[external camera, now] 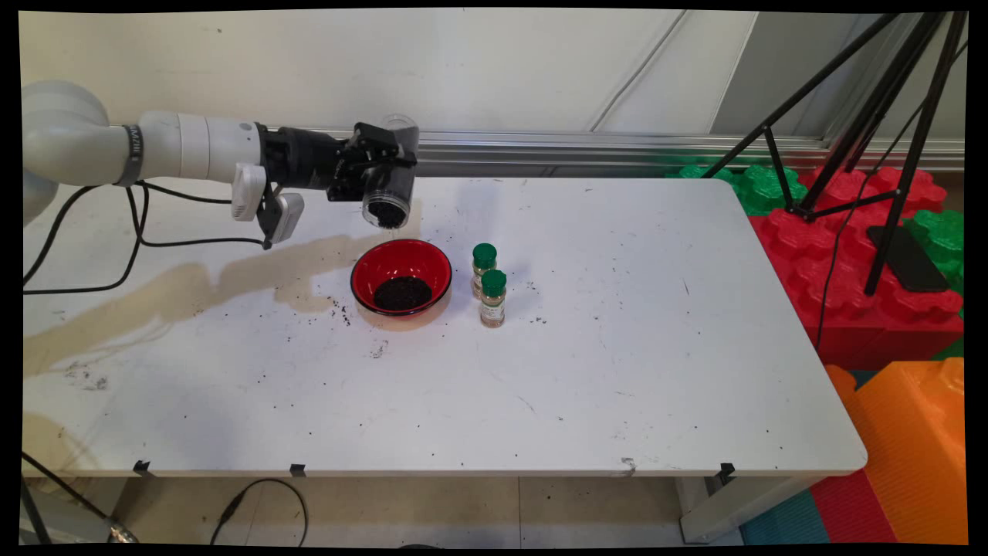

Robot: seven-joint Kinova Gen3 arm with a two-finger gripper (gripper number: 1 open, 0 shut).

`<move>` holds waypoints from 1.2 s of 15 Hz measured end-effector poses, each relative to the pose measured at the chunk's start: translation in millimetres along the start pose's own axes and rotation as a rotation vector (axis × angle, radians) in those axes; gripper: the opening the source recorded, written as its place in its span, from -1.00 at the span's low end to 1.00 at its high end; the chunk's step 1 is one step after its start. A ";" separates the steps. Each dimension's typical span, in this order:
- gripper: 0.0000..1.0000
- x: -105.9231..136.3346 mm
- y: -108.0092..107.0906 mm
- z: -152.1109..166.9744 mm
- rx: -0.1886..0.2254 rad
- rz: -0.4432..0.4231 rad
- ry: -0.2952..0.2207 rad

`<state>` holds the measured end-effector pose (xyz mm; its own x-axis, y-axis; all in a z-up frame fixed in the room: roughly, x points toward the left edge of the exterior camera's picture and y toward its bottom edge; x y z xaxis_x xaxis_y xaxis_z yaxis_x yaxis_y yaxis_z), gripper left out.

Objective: Pour the black seasoning powder in the red bowl

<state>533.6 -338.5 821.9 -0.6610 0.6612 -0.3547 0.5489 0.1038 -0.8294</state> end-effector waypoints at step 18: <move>-1.00 -6.5 1.6 -17.0 -0.020 -0.464 0.040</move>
<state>547.5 -330.0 830.2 -0.8189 0.5697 0.0692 0.2096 0.4092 -0.8880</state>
